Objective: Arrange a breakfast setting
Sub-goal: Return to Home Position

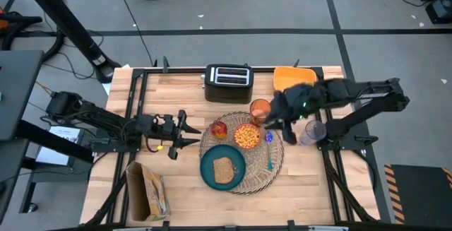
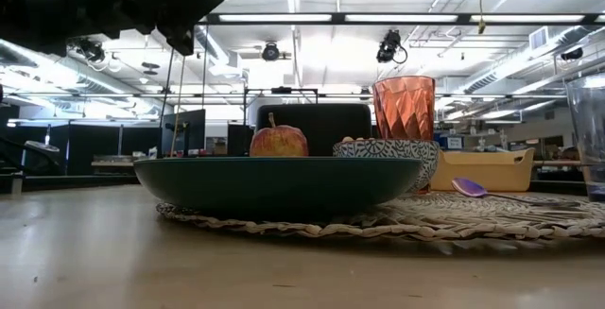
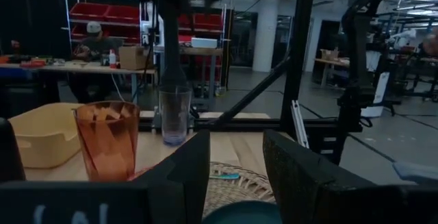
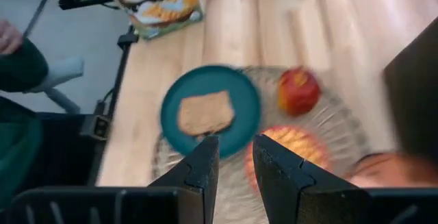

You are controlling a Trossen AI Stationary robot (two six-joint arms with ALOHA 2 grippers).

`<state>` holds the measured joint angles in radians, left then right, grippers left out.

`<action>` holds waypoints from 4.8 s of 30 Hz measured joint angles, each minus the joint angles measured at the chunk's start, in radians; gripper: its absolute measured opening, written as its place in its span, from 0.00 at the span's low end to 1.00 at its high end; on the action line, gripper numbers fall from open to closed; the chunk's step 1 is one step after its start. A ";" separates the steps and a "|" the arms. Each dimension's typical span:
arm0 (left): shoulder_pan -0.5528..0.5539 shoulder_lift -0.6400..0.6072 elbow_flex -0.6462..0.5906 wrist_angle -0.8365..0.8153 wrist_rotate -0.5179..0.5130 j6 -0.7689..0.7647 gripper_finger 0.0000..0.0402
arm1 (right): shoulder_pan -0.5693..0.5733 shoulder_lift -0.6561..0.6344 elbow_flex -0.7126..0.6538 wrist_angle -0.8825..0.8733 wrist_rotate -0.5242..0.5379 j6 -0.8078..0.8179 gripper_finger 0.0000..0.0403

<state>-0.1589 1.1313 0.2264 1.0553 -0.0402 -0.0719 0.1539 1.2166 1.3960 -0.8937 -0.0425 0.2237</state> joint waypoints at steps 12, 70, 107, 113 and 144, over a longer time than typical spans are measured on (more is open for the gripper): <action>0.000 -0.006 0.000 0.002 0.000 0.008 0.36 | -0.103 -0.258 -0.114 0.223 -0.092 -0.293 0.25; 0.168 -0.283 -0.219 0.054 0.334 -0.078 0.36 | -0.105 -1.202 -1.390 0.961 -0.029 -0.221 0.25; 0.510 -0.687 -0.168 -0.579 0.276 -0.079 0.36 | -0.105 -1.197 -1.390 0.923 -0.029 -0.226 0.25; 0.397 -0.758 -0.200 -0.519 0.172 -0.022 0.36 | -0.105 -1.197 -1.390 0.923 -0.029 -0.226 0.25; 0.119 -1.124 -0.218 -0.985 -0.099 0.059 0.36 | -0.105 -1.198 -1.390 0.935 -0.030 -0.226 0.25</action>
<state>-0.0398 0.0074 0.0082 0.0700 -0.1390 -0.0129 0.0490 0.0188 0.0063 0.0411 -0.0723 -0.0021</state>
